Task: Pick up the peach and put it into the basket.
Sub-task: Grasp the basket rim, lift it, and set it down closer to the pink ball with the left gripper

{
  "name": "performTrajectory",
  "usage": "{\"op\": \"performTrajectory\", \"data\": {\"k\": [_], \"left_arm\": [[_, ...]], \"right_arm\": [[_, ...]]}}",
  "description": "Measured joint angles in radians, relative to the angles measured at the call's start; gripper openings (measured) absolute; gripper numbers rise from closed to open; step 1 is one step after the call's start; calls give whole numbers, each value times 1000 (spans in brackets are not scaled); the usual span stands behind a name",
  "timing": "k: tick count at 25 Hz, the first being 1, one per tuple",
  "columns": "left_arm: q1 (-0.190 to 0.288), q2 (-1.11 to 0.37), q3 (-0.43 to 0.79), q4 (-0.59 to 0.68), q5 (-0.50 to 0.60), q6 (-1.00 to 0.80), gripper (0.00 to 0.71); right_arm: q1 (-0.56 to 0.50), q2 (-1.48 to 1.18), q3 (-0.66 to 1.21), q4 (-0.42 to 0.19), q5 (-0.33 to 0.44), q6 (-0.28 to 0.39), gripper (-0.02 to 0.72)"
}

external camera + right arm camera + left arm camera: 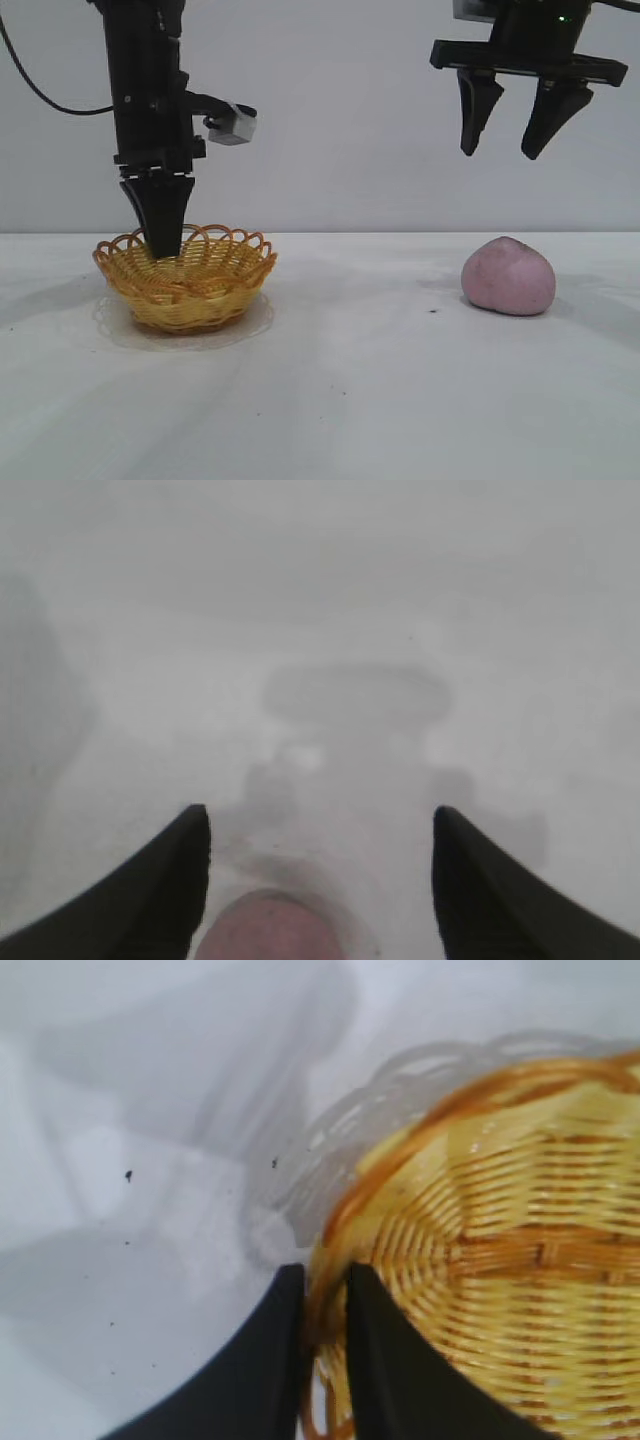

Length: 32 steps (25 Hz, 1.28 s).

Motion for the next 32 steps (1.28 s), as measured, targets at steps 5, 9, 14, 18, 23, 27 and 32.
{"op": "performTrajectory", "data": {"k": [5,9,14,18,23,27,32], "left_arm": [[0,0,-40,-13,9,-238,0],[0,-23,-45,-37,5,-463,0],[0,-80,-45,-118,3,-668,0],[-18,-134,11,-181,0,-750,0],[-74,-185,149,-200,-25,-850,0],[-88,-217,240,-247,-138,-937,0],[-88,-223,325,-254,-221,-1023,0]], "right_arm": [[0,0,0,-2,2,0,412],[0,0,0,-4,2,0,412],[0,0,0,-9,2,0,412],[0,0,0,-11,0,0,412],[0,0,0,-11,-2,0,412],[0,0,0,-11,-2,0,412],[0,0,0,-11,-2,0,412]]}}
